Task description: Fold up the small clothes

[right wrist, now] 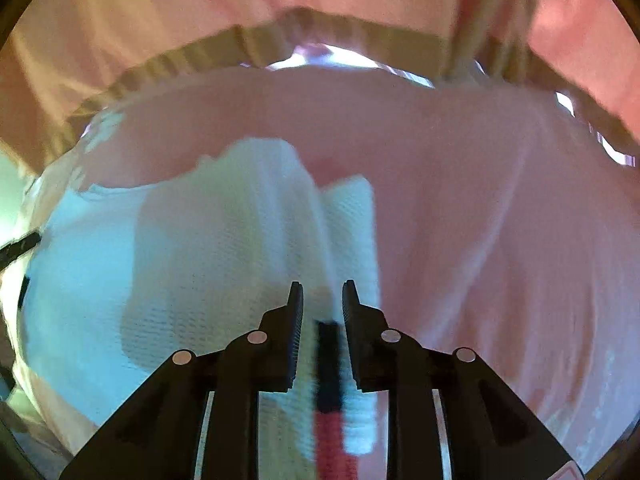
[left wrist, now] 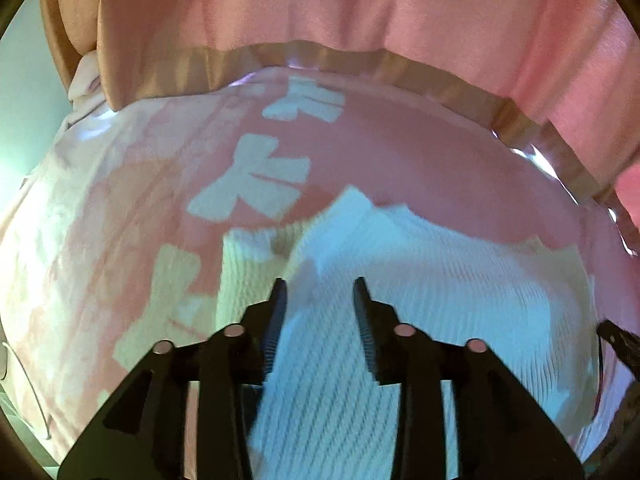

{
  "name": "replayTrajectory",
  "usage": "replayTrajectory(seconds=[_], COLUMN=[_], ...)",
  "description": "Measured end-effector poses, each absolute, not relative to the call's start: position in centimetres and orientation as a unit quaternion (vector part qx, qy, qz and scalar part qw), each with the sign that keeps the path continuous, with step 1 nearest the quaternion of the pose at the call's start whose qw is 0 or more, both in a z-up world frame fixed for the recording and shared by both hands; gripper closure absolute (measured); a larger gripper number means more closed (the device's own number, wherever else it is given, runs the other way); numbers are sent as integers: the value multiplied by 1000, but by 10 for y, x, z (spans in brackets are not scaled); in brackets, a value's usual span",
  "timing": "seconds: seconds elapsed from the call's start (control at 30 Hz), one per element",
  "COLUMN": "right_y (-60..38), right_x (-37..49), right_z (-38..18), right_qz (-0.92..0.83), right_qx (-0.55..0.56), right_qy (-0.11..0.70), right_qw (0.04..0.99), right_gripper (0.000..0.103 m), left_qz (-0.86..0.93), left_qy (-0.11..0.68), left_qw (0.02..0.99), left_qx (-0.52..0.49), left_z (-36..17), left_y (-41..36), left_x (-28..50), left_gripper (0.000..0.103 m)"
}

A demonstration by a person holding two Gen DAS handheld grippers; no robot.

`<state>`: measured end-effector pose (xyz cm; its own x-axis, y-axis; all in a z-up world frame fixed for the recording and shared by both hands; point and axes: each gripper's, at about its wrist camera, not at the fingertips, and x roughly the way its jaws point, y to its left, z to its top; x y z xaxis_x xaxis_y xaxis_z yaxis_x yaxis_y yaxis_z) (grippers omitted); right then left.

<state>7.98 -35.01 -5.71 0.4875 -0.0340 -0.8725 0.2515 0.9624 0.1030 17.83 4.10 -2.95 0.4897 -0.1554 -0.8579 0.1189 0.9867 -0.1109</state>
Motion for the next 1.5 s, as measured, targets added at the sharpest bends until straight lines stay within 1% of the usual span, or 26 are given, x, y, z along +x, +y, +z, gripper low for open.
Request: replayTrajectory(seconds=[0.03, 0.07, 0.13, 0.17, 0.27, 0.33, 0.43, 0.5, 0.53, 0.6, 0.63, 0.7, 0.77, 0.83, 0.9, 1.07, 1.1, 1.13, 1.17, 1.23, 1.27, 1.43, 1.5], right_y=[-352, -353, -351, -352, -361, -364, -357, -354, -352, -351, -350, -348, -348, -349, -348, -343, -342, -341, -340, -339, -340, -349, -351], right_x=[78, 76, 76, 77, 75, 73, 79, 70, 63, 51, 44, 38, 34, 32, 29, 27, 28, 28, 29, 29, 29, 29, 29], right_z=[-61, -65, -75, -76, -70, -72, -74, -59, -50, -43, -41, -42, -49, -58, -64, -76, -79, -82, -85, -90, -92, -95, -99], right_qz=[-82, -78, -61, -61, -90, -98, -93, -85, -83, -86, -85, -81, -78, -72, -67, -56, -53, -51, -49, -49, -48, -38, -30], right_qx=[112, 109, 106, 108, 118, 120, 105, 115, 115, 112, 111, 107, 109, 119, 131, 136, 137, 138, 142, 144, 150, 184, 194], right_qy=[502, 505, 514, 513, 501, 504, 511, 496, 487, 480, 481, 482, 490, 502, 508, 521, 526, 529, 532, 536, 537, 536, 537], right_qw=[853, 853, 849, 849, 853, 850, 848, 856, 862, 866, 866, 866, 862, 853, 848, 841, 838, 836, 833, 830, 829, 823, 820], right_gripper=[74, 72, 90, 95, 96, 96, 92, 87, 81, 47, 45, 43, 41, 41, 40, 37, 37, 37, 35, 34, 33, 32, 32], left_qz=[-83, -86, -91, -91, -66, -61, -66, -70, -73, -80, -80, -77, -76, -75, -76, -71, -70, -70, -68, -66, -63, -61, -58], left_qy=[500, 500, 504, 506, 518, 519, 515, 510, 508, 496, 492, 478, 472, 477, 480, 490, 492, 494, 500, 509, 520, 563, 578], left_qw=[862, 862, 859, 858, 852, 852, 854, 857, 858, 864, 867, 874, 877, 875, 873, 868, 868, 866, 863, 858, 851, 816, 799], left_qx=[-14, -12, 1, 8, 27, 24, 28, 23, 19, 17, 20, 32, 38, 42, 41, 30, 25, 20, 11, -7, -27, -115, -155], left_z=[-29, -28, -32, -35, -50, -55, -51, -45, -42, -30, -27, -21, -18, -19, -20, -25, -26, -27, -29, -34, -40, -62, -73], left_y=[40, 39, 36, 35, 40, 45, 44, 45, 47, 49, 49, 50, 51, 52, 52, 58, 60, 61, 64, 69, 75, 98, 107], left_x=[171, 167, 160, 159, 165, 166, 162, 155, 152, 141, 138, 128, 121, 117, 113, 107, 106, 106, 107, 107, 109, 115, 118], left_gripper=[62, 61, 61, 61, 62, 60, 61, 61, 61, 59, 54, 49, 48, 43, 41, 40, 39, 36, 33, 22, 20, 19, 15])
